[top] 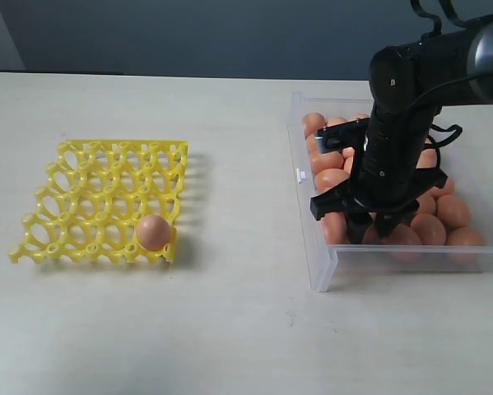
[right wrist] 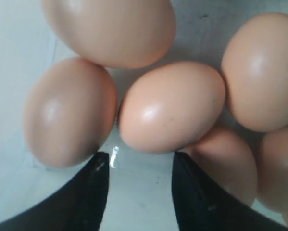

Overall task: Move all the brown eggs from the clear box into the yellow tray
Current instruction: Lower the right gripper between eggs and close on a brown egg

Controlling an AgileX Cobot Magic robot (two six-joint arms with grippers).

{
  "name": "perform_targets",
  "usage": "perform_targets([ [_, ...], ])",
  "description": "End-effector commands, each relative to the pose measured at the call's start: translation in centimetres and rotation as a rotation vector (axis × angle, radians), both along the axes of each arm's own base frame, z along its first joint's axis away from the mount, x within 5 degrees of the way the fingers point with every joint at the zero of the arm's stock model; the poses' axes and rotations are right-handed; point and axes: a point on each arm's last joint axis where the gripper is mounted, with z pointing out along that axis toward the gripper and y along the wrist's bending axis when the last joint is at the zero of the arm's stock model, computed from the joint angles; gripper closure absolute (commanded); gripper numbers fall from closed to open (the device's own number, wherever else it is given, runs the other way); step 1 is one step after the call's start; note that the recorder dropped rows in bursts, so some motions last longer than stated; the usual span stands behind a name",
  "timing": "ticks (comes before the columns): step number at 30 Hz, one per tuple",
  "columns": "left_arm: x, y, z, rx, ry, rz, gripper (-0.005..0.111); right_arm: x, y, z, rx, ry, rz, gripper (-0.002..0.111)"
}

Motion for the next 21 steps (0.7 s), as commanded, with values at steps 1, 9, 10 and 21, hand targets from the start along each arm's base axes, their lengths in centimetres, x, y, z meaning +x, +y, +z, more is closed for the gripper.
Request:
perform_targets([
  [1, 0.1, 0.0, -0.2, 0.001, 0.005, -0.002, 0.095, 0.6, -0.4, -0.1, -0.044, -0.066, 0.005, 0.066],
  [9, 0.1, 0.0, -0.2, 0.001, 0.005, -0.002, 0.095, 1.0, -0.3, -0.1, -0.025, -0.114, 0.008, 0.058],
  [10, 0.1, 0.0, -0.2, 0.001, 0.005, -0.002, 0.095, 1.0, -0.3, -0.1, -0.025, -0.114, 0.008, 0.053],
  [21, 0.1, 0.0, -0.2, 0.001, 0.005, -0.002, 0.095, 1.4, 0.2, 0.0, 0.021, -0.161, -0.009, 0.045],
])
